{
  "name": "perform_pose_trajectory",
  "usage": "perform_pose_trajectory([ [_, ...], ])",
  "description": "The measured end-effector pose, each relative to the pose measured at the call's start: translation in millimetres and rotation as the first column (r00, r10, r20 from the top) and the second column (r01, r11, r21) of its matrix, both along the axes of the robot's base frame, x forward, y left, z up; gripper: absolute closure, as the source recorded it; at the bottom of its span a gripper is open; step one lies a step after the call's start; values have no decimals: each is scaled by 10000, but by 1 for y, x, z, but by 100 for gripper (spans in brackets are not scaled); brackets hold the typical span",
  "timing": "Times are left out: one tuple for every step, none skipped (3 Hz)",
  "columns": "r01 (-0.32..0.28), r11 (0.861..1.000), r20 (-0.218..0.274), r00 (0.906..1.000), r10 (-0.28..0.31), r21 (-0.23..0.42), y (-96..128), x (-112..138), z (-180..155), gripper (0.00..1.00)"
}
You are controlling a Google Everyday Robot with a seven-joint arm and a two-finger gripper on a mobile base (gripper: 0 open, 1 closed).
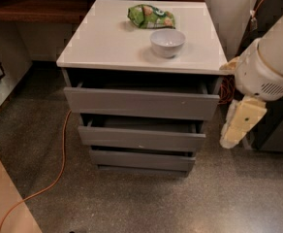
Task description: Open middle drawer
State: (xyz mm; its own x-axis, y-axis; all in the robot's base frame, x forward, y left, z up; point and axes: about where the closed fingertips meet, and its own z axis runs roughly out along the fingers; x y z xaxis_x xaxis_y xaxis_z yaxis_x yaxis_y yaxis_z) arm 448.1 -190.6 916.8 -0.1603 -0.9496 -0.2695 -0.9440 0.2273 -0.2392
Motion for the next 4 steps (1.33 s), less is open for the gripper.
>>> perform_pose_trajectory([
  [-539, 9976, 695, 9963, 508, 435, 15, 18, -67, 0],
  [-559, 9971, 671, 9964, 524, 509, 15, 20, -70, 0],
  [-736, 9904, 431, 9967, 689, 1173, 15, 37, -95, 0],
  [-1097, 9694, 727, 9927, 959, 2196, 10, 75, -125, 0],
])
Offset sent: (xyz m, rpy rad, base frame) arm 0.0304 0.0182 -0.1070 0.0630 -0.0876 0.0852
